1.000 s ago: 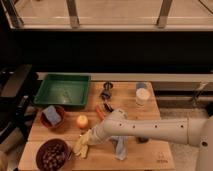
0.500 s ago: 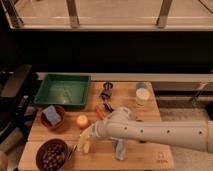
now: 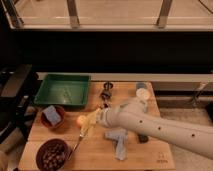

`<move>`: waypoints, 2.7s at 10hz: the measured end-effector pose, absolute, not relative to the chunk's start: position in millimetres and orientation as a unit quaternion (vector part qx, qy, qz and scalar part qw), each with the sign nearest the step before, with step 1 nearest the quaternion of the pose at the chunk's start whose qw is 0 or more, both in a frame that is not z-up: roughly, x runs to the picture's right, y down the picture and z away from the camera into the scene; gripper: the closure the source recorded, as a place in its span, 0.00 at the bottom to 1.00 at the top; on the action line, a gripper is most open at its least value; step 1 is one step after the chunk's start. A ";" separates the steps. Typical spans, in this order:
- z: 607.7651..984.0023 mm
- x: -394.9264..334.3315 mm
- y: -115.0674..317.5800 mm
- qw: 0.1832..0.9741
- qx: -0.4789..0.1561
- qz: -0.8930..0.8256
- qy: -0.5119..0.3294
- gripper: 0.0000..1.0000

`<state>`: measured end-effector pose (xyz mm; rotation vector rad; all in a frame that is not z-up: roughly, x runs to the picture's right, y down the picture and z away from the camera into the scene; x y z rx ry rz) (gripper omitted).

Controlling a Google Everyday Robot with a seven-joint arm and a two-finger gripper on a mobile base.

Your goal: Place banana in plastic cup

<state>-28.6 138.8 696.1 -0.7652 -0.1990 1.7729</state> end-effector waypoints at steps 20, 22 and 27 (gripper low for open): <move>727.7 194.2 133.5 0.385 -0.196 0.900 -0.060 1.00; 724.5 223.8 124.2 0.374 -0.165 0.911 -0.053 1.00; 724.2 274.4 101.0 0.356 -0.135 0.924 -0.036 1.00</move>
